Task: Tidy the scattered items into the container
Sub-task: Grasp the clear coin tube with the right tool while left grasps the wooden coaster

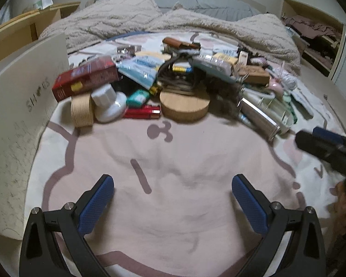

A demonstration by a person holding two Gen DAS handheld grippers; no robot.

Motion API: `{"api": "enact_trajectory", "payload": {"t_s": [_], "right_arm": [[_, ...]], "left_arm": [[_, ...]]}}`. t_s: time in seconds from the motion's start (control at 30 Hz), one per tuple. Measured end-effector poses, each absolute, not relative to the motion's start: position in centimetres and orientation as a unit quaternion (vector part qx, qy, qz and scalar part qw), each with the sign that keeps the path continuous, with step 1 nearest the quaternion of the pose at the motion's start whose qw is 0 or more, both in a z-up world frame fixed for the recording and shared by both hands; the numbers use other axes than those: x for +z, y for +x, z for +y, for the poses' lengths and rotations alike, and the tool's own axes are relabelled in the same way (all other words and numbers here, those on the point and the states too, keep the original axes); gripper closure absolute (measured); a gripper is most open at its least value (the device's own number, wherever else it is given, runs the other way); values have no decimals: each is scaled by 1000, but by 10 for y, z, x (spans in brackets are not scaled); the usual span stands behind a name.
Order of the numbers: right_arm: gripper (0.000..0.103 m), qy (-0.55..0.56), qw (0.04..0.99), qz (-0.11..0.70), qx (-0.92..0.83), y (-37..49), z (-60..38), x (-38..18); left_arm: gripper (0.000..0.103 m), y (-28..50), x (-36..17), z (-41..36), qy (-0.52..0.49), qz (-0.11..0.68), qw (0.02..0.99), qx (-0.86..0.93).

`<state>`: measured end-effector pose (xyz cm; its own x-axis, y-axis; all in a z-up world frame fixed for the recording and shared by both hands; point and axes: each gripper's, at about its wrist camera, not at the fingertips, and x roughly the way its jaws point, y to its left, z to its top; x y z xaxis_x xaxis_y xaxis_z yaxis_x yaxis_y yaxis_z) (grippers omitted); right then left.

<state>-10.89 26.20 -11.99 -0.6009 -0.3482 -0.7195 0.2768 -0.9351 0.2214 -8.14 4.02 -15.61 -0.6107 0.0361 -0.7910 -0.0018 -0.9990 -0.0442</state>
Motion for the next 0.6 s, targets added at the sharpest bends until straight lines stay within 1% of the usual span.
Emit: {"api": "enact_trajectory", "payload": {"t_s": [0.03,0.07,0.1,0.13,0.17,0.3,0.4,0.43,0.5,0.6], "right_arm": [[10,409,193,-49,-891,-109,262,-119],[16,409,208,-52,-887,-110,260,-118],[28,412,215,-53,-884,-112,259,-118],[37,418,222,-52,-880,-113,257,-119],[38,421,227,-47,-877,-113,254,-119],[38,422,248,-30,-872,-113,244,-120],[38,432,259,-31,-863,-118,239,-125],[41,439,260,-34,-860,-121,238,-127],[53,452,248,-34,-856,-127,237,-132],[53,462,231,-37,-855,-137,239,-138]], "left_arm": [[0,-82,-157,39,-441,-21,7,897],[0,-81,-157,38,-437,-24,3,899],[0,-81,-157,37,-434,-27,2,900],[0,-80,-157,36,-433,-30,1,901],[0,-81,-159,35,-436,-33,2,900],[0,-80,-162,35,-437,-32,1,899],[0,-80,-164,36,-436,-29,0,900],[0,-80,-164,36,-436,-30,1,900],[0,-81,-166,35,-438,-33,2,899],[0,-80,-168,34,-437,-39,3,898]]}}
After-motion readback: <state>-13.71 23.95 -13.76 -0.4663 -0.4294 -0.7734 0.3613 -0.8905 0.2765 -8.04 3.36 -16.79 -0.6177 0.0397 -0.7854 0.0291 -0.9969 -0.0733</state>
